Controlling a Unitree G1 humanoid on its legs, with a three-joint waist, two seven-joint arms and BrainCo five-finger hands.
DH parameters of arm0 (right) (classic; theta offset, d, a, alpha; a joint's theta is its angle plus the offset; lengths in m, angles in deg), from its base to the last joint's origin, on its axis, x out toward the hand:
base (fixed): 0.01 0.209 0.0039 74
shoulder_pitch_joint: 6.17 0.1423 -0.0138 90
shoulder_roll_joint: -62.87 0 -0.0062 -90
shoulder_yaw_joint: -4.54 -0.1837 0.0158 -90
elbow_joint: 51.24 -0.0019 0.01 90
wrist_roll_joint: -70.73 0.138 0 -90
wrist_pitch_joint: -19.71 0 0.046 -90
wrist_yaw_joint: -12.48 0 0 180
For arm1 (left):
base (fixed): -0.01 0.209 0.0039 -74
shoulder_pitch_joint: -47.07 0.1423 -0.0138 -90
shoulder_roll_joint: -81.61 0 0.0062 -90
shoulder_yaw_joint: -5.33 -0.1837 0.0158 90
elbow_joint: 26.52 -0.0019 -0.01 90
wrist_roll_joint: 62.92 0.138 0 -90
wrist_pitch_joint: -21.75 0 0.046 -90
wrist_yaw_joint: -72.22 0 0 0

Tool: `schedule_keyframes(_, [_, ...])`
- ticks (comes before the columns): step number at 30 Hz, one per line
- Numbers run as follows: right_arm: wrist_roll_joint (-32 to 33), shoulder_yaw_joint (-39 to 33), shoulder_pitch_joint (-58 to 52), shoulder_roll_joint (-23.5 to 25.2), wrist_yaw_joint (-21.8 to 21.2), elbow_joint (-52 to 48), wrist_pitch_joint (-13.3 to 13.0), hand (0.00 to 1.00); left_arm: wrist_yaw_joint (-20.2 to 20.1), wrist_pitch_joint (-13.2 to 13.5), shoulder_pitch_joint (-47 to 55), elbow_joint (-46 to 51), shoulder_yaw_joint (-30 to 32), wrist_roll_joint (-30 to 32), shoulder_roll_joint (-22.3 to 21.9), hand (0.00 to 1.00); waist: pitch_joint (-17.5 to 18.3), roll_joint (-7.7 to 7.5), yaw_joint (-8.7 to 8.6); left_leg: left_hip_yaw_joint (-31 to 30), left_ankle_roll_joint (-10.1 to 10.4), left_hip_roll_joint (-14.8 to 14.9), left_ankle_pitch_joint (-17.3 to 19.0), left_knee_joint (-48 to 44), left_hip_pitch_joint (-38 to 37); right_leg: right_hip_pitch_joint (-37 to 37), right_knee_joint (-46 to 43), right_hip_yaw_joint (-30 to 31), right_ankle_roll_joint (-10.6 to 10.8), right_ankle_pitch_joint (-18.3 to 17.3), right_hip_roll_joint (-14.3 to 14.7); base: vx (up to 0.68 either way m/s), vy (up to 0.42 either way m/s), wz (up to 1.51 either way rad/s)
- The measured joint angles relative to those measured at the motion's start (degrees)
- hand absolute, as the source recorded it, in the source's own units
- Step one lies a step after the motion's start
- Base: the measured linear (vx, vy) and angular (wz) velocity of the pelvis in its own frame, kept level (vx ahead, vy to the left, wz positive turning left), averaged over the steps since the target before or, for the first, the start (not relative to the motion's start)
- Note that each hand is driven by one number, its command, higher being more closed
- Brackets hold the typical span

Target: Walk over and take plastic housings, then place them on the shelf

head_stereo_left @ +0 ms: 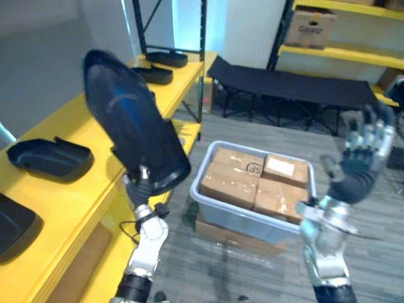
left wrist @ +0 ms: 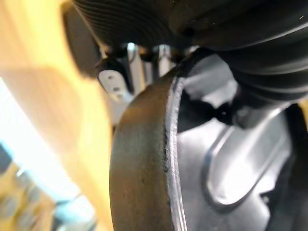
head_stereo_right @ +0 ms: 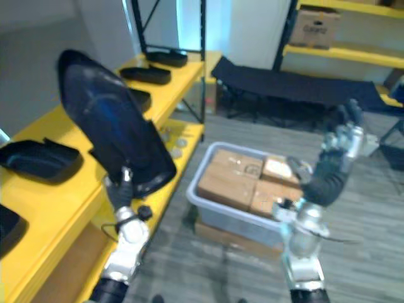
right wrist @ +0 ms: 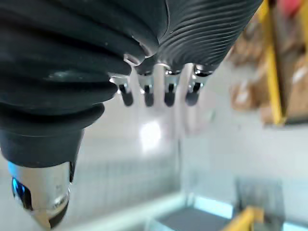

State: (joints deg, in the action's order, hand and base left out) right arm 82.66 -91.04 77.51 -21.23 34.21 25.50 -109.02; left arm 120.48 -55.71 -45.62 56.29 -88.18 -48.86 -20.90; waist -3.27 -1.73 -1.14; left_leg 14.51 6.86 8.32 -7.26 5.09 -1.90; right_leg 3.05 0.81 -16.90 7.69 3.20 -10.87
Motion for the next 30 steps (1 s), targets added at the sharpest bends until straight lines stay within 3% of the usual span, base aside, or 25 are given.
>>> schedule_keyframes(2, [3.47, -1.83, -3.75, 2.31, -2.73, 1.33, 3.05, 0.0, -0.54, 2.07, 2.44, 3.16, 1.29, -0.39, -0.38, 1.0, 0.31, 0.49, -0.81, 0.11, -0.01, 0.01, 0.01, 0.0, 0.0, -0.02, 0.0, 0.07, 0.0, 0.0, 0.04, 0.02, -0.001, -0.01])
schedule_keyframes(5, [3.31, -2.51, -12.41, 6.27, -4.11, 8.0, 9.96, 0.0, -7.43, 8.12, 9.46, 11.62, 2.04, -5.42, -2.02, 1.0, 0.53, 0.87, -1.41, 0.48, 0.2, 0.04, 0.29, 0.01, 0.03, -0.44, 0.05, 0.39, 0.0, -0.02, 0.06, 0.04, -0.001, -0.05])
schedule_keyframes(8, [3.06, -2.85, -17.1, 8.46, -4.34, 12.78, 13.73, 0.0, -13.38, 11.7, 14.21, 14.94, 1.0, -11.35, -2.2, 1.0, 0.71, 1.17, -1.36, 1.44, 0.33, 0.05, 0.78, 0.01, 0.05, -0.95, 0.11, 1.3, 0.06, -0.06, 0.06, 0.03, 0.006, -0.14])
schedule_keyframes(12, [4.31, -3.95, -19.86, 10.4, -7.2, 14.27, 13.84, 0.0, -16.2, 13.17, 16.77, 15.19, 1.29, -14.27, -2.12, 1.0, 0.94, 1.52, -1.62, 1.51, 0.38, 0.03, 1.07, 0.0, 0.03, -0.87, 0.39, 1.28, 0.14, -0.11, 0.06, 0.02, 0.004, -0.03])
schedule_keyframes(18, [12.08, 1.33, -15.31, 9.83, -18.97, 13.56, 13.93, 0.0, -14.35, 13.08, 18.73, 25.63, 5.74, -11.67, -1.85, 1.0, 0.99, 1.37, -0.82, -2.52, 0.54, -0.48, 1.1, -0.02, 2.04, 0.68, 1.17, -2.8, 0.54, -0.42, -0.17, 0.0, 0.0, 0.32])
schedule_keyframes(24, [9.46, 12.71, -2.51, 6.97, -20.19, 15.04, 14.41, 0.0, -12.07, 10.59, 22.22, 34.75, 17.7, -7.79, -2.04, 1.0, 0.78, 1.16, 4.95, -13.09, -0.13, -3.02, -0.57, -0.05, 4.8, 5.35, 1.36, -13.8, 1.65, -1.02, -1.23, 0.04, 0.002, 0.94])
schedule_keyframes(28, [6.31, 17.0, 3.78, 7.06, -18.66, 18.3, 14.44, 0.0, -11.1, 10.01, 26.03, 36.47, 26.57, -7.51, -5.48, 1.0, 0.34, -0.04, 9.99, -17.74, -0.57, -4.94, -0.95, -0.04, 5.74, 7.93, 1.1, -18.87, 2.21, -2.16, -2.02, 0.02, 0.019, 0.61])
schedule_keyframes(30, [5.19, 18.61, 5.27, 7.3, -17.41, 18.83, 14.96, 0.0, -11.22, 10.17, 27.1, 37.2, 29.28, -7.56, -6.92, 1.0, -0.06, -0.59, 11.05, -19.11, -0.75, -5.46, -1.13, -0.03, 6.09, 8.31, 0.52, -20.48, 1.57, -3.0, -2.28, 0.0, 0.031, 0.43])
